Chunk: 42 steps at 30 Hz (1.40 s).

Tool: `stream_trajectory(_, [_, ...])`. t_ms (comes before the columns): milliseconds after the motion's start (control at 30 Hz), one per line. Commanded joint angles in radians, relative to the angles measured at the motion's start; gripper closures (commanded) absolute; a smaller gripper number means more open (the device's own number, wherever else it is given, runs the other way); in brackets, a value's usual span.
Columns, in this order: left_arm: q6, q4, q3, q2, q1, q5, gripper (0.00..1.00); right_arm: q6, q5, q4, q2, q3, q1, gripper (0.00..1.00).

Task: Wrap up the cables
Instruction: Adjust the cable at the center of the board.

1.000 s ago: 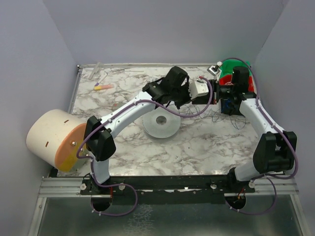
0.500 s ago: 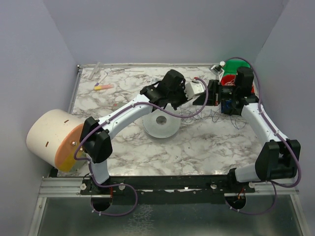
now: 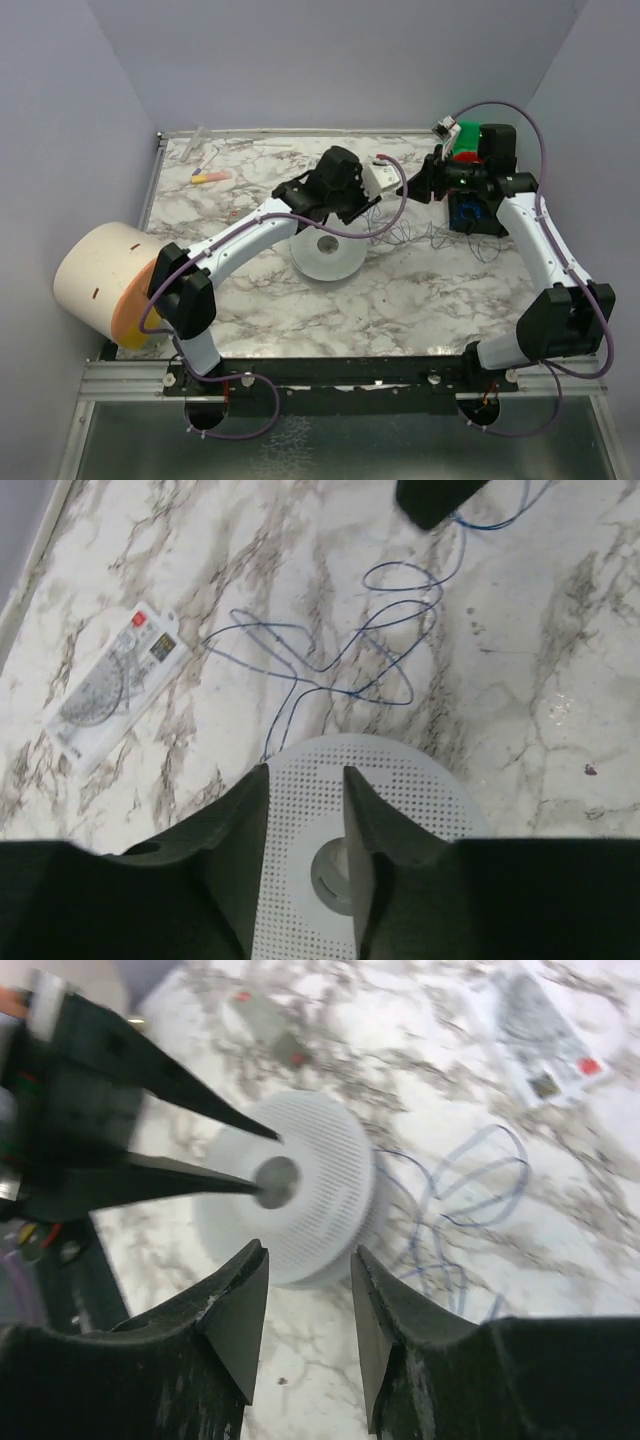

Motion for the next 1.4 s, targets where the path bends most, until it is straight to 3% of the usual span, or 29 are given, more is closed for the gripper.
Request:
stream_trajectory(0, [-0.12, 0.129, -0.089, -0.088, 0.105, -0.057, 0.56, -0.011, 0.369, -0.037, 0.094, 0.027, 0.001, 0.55])
stream_trajectory(133, [-0.187, 0.224, -0.13, -0.089, 0.177, -0.152, 0.43, 0.083, 0.401, -0.057, 0.232, 0.14, 0.003, 0.48])
stream_trajectory(233, [-0.242, 0.216, -0.059, -0.002, 0.192, -0.242, 0.39, 0.118, 0.424, -0.103, 0.325, 0.251, 0.003, 0.46])
stream_trajectory(333, [-0.327, 0.101, 0.139, 0.191, 0.2, -0.282, 0.37, 0.122, 0.434, -0.088, 0.323, 0.252, 0.004, 0.44])
stream_trajectory(533, [-0.537, -0.177, 0.673, 0.594, 0.234, -0.081, 0.36, 0.071, 0.512, 0.006, 0.184, 0.065, -0.001, 0.42])
stream_trajectory(600, [-0.586, -0.215, 0.799, 0.68, 0.232, -0.02, 0.28, 0.061, 0.514, 0.014, 0.158, 0.047, -0.01, 0.42])
stream_trajectory(667, [-0.603, -0.203, 0.813, 0.706, 0.221, -0.009, 0.08, 0.057, 0.507, 0.012, 0.145, 0.048, -0.019, 0.42])
stream_trajectory(733, [-0.607, -0.203, 0.814, 0.726, 0.209, -0.003, 0.01, 0.051, 0.506, 0.008, 0.135, 0.05, -0.023, 0.42])
stream_trajectory(867, [-0.616, -0.206, 0.813, 0.761, 0.205, -0.039, 0.01, 0.066, 0.483, 0.023, 0.121, 0.034, -0.024, 0.41])
stream_trajectory(1133, [-0.641, -0.198, 0.838, 0.808, 0.206, 0.048, 0.02, 0.066, 0.482, 0.026, 0.135, 0.03, -0.025, 0.42])
stream_trajectory(1367, [-0.658, -0.199, 0.815, 0.815, 0.211, -0.036, 0.08, 0.071, 0.461, 0.028, 0.134, 0.025, -0.025, 0.42])
